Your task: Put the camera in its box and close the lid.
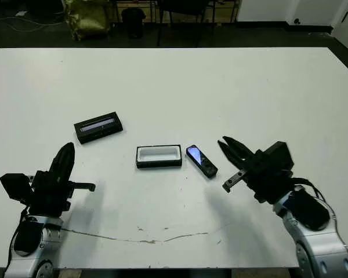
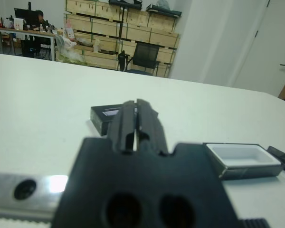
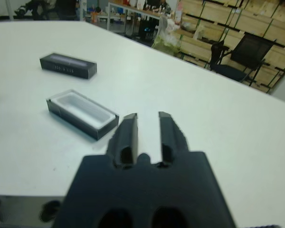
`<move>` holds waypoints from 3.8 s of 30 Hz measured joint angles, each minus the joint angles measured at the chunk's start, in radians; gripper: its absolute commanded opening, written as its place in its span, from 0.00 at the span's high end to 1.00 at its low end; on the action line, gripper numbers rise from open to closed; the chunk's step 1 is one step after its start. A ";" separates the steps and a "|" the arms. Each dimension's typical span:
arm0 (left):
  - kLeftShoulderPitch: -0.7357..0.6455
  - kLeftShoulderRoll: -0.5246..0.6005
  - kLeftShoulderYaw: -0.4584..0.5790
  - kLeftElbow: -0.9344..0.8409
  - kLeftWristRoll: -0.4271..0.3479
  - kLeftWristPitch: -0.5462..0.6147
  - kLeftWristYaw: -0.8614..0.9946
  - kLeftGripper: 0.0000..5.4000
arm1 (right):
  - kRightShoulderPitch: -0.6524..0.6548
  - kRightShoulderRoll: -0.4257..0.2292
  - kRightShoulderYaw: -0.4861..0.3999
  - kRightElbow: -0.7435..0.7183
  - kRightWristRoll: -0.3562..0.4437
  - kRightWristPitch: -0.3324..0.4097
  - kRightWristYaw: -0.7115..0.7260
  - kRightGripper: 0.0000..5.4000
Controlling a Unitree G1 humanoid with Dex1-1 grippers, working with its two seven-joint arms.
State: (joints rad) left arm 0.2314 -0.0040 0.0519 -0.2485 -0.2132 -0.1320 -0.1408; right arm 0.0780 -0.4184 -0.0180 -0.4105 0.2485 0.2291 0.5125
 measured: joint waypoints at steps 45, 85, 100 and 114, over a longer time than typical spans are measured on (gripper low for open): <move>0.002 0.000 -0.001 -0.007 0.008 0.010 0.017 1.00 | -0.114 0.038 0.136 0.372 -0.084 -0.127 0.094 0.53; 0.007 -0.003 -0.001 -0.023 0.012 0.022 0.034 1.00 | -0.359 -0.053 0.190 0.496 -0.085 0.109 0.295 0.86; 0.009 -0.007 -0.006 -0.037 0.015 0.046 0.049 1.00 | -0.572 -0.088 0.109 0.411 -0.019 0.347 0.284 0.86; 0.006 -0.009 -0.005 -0.042 0.004 0.060 0.041 1.00 | -0.730 -0.078 0.232 0.511 -0.058 0.257 0.396 0.86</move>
State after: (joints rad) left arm 0.2376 -0.0130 0.0464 -0.2902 -0.2093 -0.0721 -0.1000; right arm -0.6516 -0.4966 0.2143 0.1005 0.1905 0.4864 0.9086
